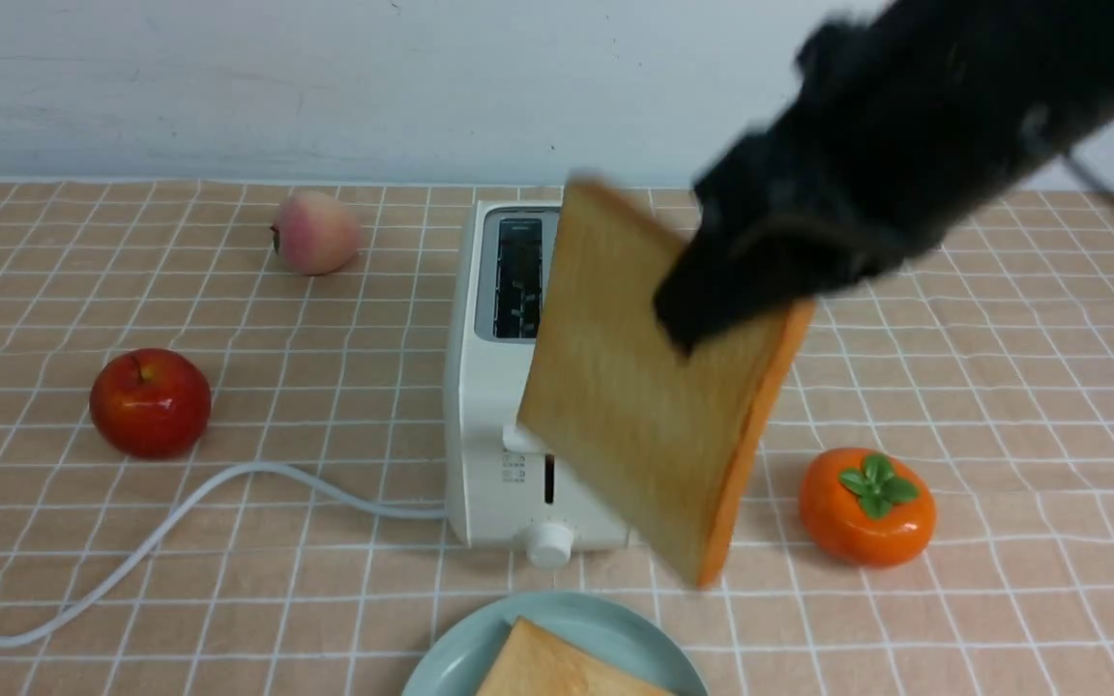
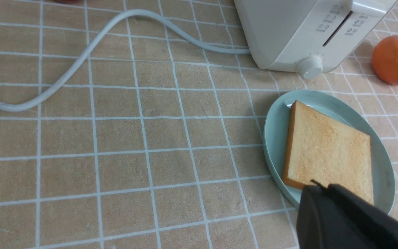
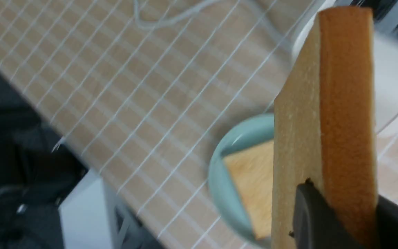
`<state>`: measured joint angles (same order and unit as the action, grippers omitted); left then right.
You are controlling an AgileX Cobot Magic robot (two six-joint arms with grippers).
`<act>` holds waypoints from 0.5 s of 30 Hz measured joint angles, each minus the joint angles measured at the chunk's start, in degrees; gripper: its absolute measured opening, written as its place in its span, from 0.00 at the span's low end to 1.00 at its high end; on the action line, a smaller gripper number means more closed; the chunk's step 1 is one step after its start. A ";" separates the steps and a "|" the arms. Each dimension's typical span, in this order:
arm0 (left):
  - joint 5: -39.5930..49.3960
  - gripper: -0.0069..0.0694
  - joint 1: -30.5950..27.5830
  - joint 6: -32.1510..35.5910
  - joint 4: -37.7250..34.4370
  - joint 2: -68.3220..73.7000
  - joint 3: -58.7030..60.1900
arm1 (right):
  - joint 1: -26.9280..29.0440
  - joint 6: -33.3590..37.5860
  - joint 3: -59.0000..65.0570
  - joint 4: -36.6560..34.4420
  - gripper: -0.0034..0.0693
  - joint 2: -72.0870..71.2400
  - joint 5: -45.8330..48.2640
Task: Take toasted bread from bread machine on light coffee tablecloth place on plate.
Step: 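Place the held slice of bread on top of the slice on the plate with the right gripper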
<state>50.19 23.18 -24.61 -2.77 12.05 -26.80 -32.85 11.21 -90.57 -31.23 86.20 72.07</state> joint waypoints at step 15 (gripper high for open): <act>-1.04 0.07 0.00 0.00 0.00 0.00 0.57 | 0.00 29.43 32.31 -30.35 0.18 5.25 -22.66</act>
<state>49.15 23.18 -24.61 -2.77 12.05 -26.23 -32.85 40.64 -58.26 -61.58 91.45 49.41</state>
